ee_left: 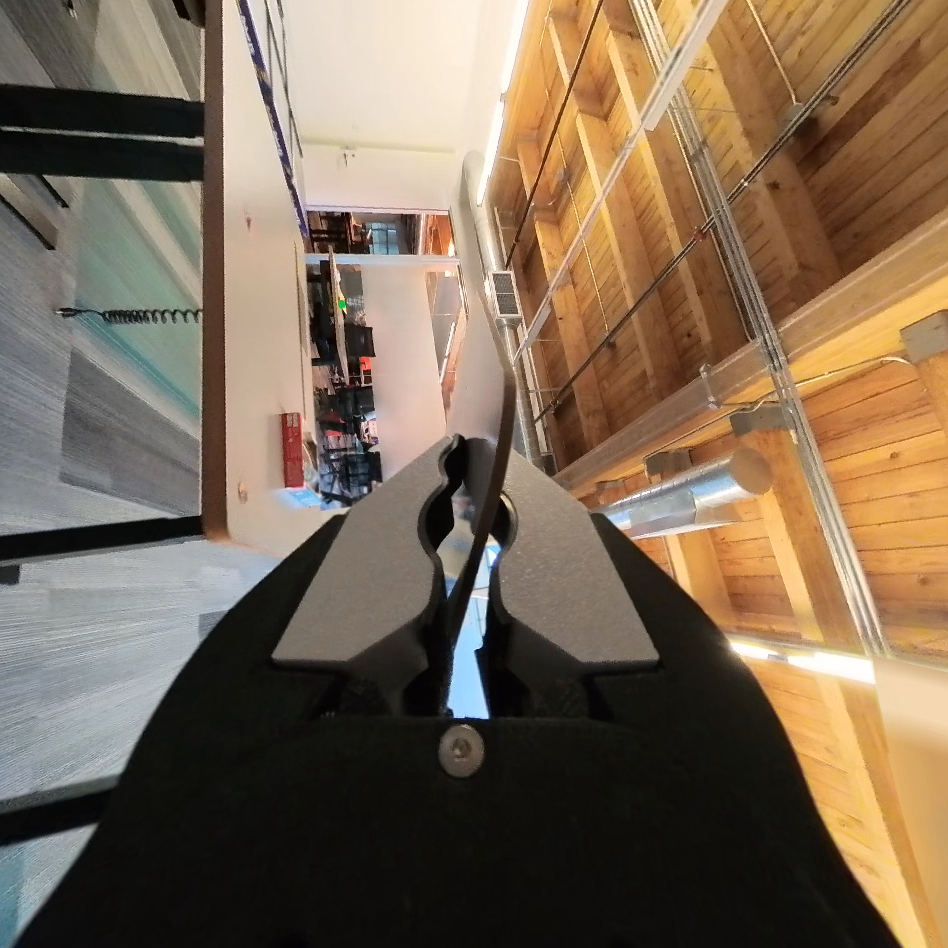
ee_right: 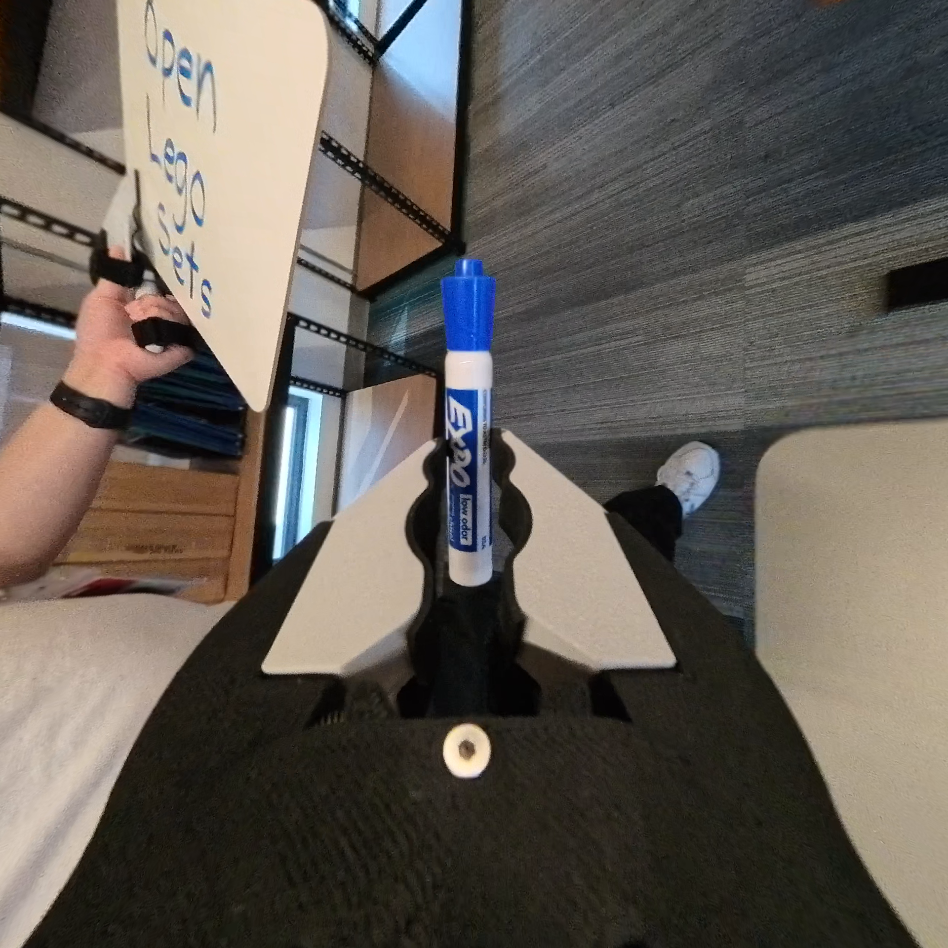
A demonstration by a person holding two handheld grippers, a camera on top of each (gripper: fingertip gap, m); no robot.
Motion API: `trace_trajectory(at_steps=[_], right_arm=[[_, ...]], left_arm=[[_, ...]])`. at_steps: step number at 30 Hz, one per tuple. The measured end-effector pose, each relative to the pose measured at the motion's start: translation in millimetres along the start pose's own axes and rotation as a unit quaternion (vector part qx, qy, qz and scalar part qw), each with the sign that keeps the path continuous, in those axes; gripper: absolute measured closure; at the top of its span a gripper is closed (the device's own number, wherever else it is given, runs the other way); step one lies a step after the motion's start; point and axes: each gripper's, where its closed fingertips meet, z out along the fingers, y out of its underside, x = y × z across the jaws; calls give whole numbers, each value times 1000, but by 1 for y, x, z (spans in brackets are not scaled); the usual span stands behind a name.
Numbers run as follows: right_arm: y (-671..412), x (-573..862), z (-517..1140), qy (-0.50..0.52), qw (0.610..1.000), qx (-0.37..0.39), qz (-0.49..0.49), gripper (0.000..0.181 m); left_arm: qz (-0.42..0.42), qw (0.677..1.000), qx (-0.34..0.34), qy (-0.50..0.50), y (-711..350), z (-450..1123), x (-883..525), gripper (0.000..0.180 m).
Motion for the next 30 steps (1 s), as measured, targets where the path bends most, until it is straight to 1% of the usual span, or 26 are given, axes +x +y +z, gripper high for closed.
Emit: trace_trajectory(at_steps=[3,6,8,12,15,18,20,22,25,27,30], right_arm=[[-63,27,46,3,1000,-3,10,164],[-136,57,98,13,999,-15,36,164],[-195,69,138,-4,998,-15,53,164],[-300,90,226,-11,997,-45,64,164],[-380,108,289,-4,998,-31,55,165],[-451,123,347,3,998,13,63,165],[-482,134,380,13,993,45,112,164],[-519,136,407,-14,985,86,152,164],[-558,170,434,35,980,90,174,165],[-593,192,438,54,974,114,190,165],[-645,245,440,101,966,124,201,165]], left_arm=[[-31,1000,-5,1,-33,81,-36,177],[-62,998,9,-15,-73,155,-61,176],[-57,998,9,-19,-104,200,-70,176],[-41,999,11,-32,-182,285,-91,176],[-30,999,2,-41,-248,361,-115,176],[-21,998,-29,-52,-306,455,-138,176],[-7,996,-44,-73,-336,516,-149,176],[15,993,-83,-77,-356,582,-158,176],[18,987,-126,-100,-369,675,-179,176],[27,981,-157,-109,-370,736,-197,177],[23,974,-192,-120,-362,826,-237,177]])
